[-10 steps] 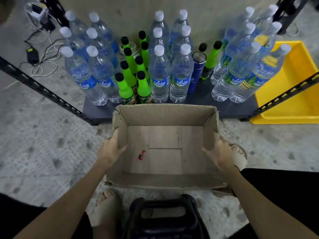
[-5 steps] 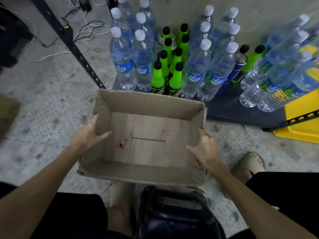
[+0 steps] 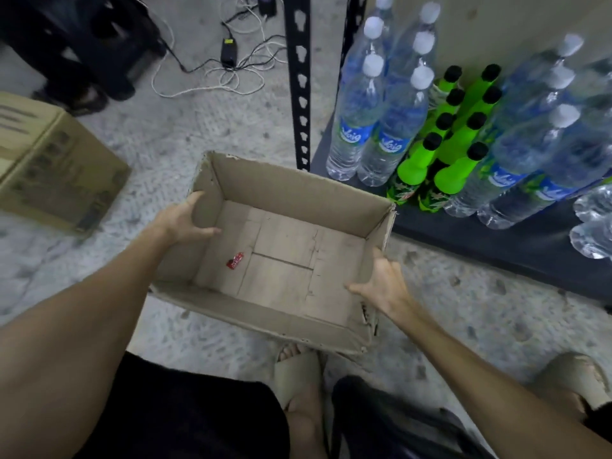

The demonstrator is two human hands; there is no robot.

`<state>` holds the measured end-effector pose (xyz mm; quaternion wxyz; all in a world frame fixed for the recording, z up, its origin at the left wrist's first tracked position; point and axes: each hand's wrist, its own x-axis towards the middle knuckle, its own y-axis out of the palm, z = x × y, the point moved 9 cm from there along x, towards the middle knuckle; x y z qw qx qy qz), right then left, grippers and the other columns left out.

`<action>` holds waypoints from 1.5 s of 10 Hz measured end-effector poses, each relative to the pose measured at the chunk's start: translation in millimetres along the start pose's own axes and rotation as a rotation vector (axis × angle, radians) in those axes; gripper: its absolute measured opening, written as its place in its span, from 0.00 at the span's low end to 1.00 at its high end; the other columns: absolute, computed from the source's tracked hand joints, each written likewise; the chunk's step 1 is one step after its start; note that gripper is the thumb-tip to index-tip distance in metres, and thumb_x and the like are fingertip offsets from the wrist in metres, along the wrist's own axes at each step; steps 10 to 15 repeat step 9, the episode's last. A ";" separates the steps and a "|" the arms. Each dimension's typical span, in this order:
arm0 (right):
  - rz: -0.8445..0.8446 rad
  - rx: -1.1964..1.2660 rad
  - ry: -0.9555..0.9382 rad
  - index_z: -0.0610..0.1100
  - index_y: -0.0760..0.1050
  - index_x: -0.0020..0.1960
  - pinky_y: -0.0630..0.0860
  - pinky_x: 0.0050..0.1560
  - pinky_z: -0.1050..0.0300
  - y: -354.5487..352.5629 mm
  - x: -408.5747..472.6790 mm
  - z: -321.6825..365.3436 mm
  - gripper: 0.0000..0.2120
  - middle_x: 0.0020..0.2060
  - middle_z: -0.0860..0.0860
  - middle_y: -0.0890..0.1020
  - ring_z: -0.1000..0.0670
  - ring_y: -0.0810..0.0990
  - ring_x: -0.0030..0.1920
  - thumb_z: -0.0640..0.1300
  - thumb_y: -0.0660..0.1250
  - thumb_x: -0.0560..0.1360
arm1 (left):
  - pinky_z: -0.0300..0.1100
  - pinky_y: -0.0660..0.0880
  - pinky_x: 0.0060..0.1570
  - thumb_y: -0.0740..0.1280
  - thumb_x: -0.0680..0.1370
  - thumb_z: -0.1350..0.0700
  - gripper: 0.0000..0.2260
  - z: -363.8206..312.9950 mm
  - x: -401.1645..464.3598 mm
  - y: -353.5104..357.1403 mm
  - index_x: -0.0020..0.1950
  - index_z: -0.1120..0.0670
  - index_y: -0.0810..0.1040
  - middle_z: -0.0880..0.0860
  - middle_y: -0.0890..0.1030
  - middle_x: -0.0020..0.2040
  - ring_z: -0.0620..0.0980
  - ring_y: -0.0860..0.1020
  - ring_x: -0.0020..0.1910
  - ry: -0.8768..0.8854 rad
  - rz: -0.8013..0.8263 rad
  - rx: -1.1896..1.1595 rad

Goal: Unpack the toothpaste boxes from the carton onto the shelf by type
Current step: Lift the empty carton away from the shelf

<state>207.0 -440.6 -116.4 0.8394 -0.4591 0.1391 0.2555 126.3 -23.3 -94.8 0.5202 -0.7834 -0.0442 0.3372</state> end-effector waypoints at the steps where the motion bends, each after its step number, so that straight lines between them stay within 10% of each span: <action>1: 0.011 -0.009 -0.020 0.39 0.69 0.69 0.79 0.51 0.53 25.0 17.3 28.3 0.41 0.56 0.40 0.82 0.40 0.81 0.56 0.54 0.82 0.64 | 0.50 0.66 0.69 0.76 0.73 0.45 0.44 31.6 18.0 -8.3 0.81 0.55 0.57 0.60 0.67 0.77 0.61 0.69 0.73 -0.051 -0.020 -0.059; 4: -0.049 -0.102 -0.042 0.39 0.70 0.65 0.81 0.50 0.44 58.0 48.8 73.9 0.38 0.53 0.40 0.82 0.38 0.81 0.53 0.57 0.79 0.64 | 0.59 0.67 0.70 0.75 0.71 0.38 0.43 71.0 53.0 -21.0 0.79 0.50 0.60 0.63 0.68 0.74 0.65 0.67 0.73 -0.197 -0.183 -0.174; 6: -0.055 -0.101 -0.030 0.45 0.57 0.72 0.82 0.54 0.42 71.2 48.3 62.1 0.44 0.58 0.39 0.80 0.37 0.79 0.59 0.56 0.78 0.68 | 0.64 0.51 0.75 0.78 0.67 0.37 0.45 61.7 51.7 -12.4 0.78 0.40 0.58 0.64 0.52 0.78 0.68 0.51 0.78 -0.227 -0.241 -0.100; 9: -0.150 -0.176 -0.057 0.52 0.38 0.80 0.66 0.69 0.39 54.3 30.8 71.5 0.50 0.66 0.38 0.76 0.36 0.77 0.62 0.63 0.68 0.74 | 0.61 0.43 0.77 0.79 0.67 0.40 0.56 21.0 11.9 -30.3 0.82 0.54 0.46 0.68 0.45 0.80 0.67 0.45 0.80 -0.209 -0.311 0.204; 15: -0.150 -0.176 -0.057 0.52 0.38 0.80 0.66 0.69 0.39 54.3 30.8 71.5 0.50 0.66 0.38 0.76 0.36 0.77 0.62 0.63 0.68 0.74 | 0.61 0.43 0.77 0.79 0.67 0.40 0.56 21.0 11.9 -30.3 0.82 0.54 0.46 0.68 0.45 0.80 0.67 0.45 0.80 -0.209 -0.311 0.204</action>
